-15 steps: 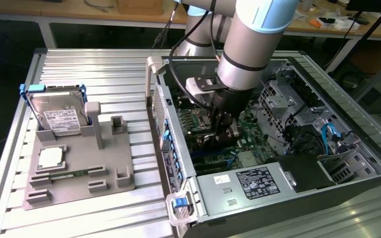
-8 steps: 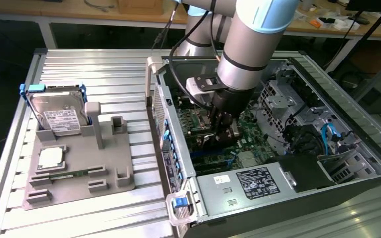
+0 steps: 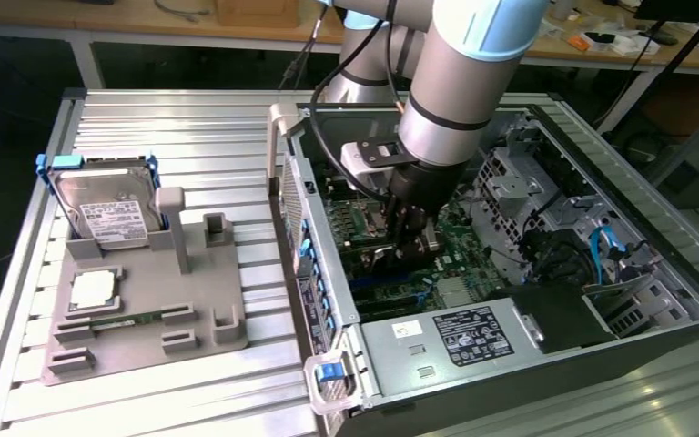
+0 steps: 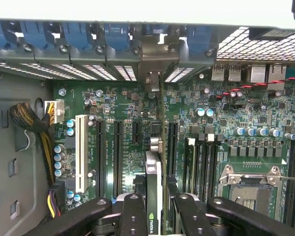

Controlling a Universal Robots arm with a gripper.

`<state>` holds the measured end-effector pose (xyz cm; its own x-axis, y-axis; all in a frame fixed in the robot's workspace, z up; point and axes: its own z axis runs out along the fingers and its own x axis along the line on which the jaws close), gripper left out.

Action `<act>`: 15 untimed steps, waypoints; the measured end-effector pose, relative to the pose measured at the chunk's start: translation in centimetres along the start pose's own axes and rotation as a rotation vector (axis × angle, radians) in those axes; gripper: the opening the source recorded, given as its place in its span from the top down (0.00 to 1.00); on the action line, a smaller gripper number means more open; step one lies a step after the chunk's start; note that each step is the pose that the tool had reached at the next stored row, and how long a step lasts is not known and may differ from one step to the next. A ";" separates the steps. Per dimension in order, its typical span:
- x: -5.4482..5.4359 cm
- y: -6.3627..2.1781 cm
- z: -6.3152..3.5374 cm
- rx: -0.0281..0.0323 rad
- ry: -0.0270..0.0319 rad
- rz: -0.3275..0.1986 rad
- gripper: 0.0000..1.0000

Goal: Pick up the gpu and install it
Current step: 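Insert the gpu into the slot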

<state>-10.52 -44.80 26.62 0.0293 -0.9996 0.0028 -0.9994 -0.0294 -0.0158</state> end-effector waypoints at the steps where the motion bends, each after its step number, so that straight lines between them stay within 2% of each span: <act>1: 0.0 0.00 0.00 0.0000 0.0000 0.003 0.73; 7: 0.0 0.00 0.00 -0.0001 0.0007 0.038 0.73; 14: 0.0 0.00 0.00 -0.0001 0.0007 0.041 0.73; 15: 0.0 -0.01 -0.30 0.0000 0.0004 0.041 0.73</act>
<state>-10.52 -44.79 26.92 -0.0121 -0.9999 0.0026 -0.9998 0.0121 -0.0160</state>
